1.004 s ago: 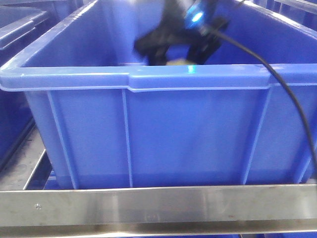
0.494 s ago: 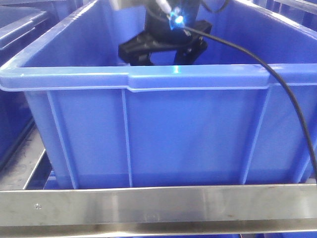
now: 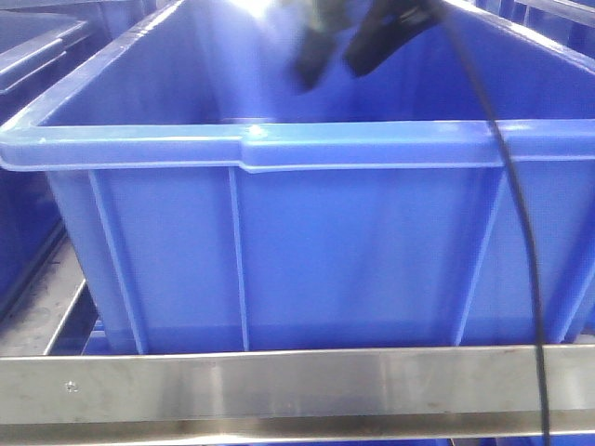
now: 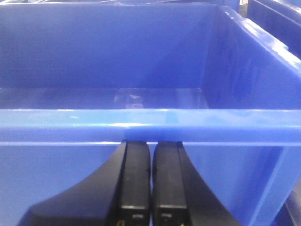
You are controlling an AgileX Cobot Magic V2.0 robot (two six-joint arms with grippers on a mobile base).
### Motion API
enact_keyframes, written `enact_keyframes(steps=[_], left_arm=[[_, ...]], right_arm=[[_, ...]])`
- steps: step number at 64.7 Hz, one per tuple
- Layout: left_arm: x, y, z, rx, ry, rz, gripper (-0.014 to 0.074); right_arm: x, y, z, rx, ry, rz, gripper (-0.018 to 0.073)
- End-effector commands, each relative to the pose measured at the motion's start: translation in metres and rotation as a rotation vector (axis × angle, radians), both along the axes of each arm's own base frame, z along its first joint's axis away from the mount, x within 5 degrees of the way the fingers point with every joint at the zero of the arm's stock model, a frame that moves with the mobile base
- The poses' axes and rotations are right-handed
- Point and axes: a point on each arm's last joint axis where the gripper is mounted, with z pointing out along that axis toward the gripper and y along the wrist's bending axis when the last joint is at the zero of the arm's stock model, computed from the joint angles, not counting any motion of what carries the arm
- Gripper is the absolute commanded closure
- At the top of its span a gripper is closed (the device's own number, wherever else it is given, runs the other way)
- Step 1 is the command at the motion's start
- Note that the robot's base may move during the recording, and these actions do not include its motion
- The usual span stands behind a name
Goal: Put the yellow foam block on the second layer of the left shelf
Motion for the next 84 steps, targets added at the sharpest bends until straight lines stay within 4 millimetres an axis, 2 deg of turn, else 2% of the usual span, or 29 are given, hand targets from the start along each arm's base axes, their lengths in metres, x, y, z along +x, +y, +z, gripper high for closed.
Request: enact_keyframes(steps=[1,4,17,45,62,73,84], left_arm=[[0.000,-0.002,0.000,0.001,-0.072,-0.017,0.0460],[0.000,-0.002,0.000,0.001,-0.072,-0.017,0.0460],[0.000,-0.002,0.000,0.001,-0.072,-0.017,0.0460],[0.000,-0.002,0.000,0.001,-0.072,-0.017,0.0460],[0.000,-0.002,0.000,0.001,-0.072,-0.017,0.0460],[0.000,-0.002,0.000,0.001,-0.072,-0.017,0.0460],[0.000,-0.002,0.000,0.001,-0.072,-0.017,0.0460]], right_arm=[[-0.025,-0.021,0.030,0.123,-0.167,0.002,0.0444],[-0.038,-0.030,0.033,0.148,-0.200,0.003,0.0517],[-0.082,-0.064,0.031,0.223,-0.289,0.003,0.0505],[-0.134,-0.103,0.016,0.311,-0.404,0.005,0.0505],[-0.172,-0.137,-0.018,0.345,-0.467,-0.034,0.0505],[-0.188,-0.166,-0.045,0.331,-0.554,-0.219,0.0505],[-0.197,-0.181,-0.077,0.310,-0.594,-0.392,0.0505]])
